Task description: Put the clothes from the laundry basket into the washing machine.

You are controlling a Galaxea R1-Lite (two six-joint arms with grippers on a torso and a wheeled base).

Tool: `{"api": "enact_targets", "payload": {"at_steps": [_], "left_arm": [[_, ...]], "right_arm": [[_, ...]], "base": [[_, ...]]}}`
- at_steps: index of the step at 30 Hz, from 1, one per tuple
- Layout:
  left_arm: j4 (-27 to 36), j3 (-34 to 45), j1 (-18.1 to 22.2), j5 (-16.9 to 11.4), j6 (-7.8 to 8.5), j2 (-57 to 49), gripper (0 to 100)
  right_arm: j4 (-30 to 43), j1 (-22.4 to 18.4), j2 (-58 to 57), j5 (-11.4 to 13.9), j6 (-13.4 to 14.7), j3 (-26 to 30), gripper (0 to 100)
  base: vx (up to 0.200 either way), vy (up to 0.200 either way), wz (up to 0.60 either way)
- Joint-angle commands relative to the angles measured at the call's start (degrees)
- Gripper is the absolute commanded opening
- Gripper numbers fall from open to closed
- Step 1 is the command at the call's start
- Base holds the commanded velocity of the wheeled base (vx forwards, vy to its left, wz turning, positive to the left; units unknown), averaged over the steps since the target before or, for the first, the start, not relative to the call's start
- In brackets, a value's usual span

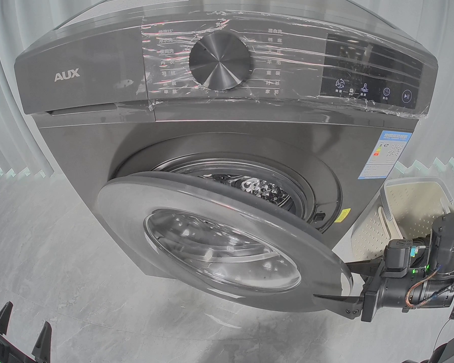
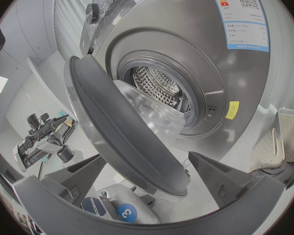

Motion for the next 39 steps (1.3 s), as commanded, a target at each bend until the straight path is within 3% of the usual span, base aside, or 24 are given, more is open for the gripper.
{"api": "enact_targets", "payload": {"at_steps": [1,12,21,27,39], "left_arm": [[0.0,0.8,0.0,0.0,-0.02,-1.0,100],[0.0,0.8,0.0,-0.1,-0.02,-1.0,100],[0.0,0.8,0.0,0.0,-0.02,-1.0,100],[0.0,0.8,0.0,0.0,-0.02,-1.0,100],[0.0,0.8,0.0,-0.1,-0.02,-1.0,100]], "right_arm": [[-0.4,-0.4,-1.2,0.0,-0.1,0.5,100],[-0.4,0.4,1.3,-0.4,0.0,-1.2,100],[-0.4,2.7,-0.8,1.2,0.7,1.0,100],[-0.6,2.0,-0.2,1.0,1.6,-0.4,100],[-3.0,3.0,3.5,1.0,1.7,-0.9,100]], "base": [[0.000,0.000,0.00],[-0.145,0.000,0.00],[0.000,0.000,0.00],[0.000,0.000,0.00],[-0.150,0.000,0.00]]}}
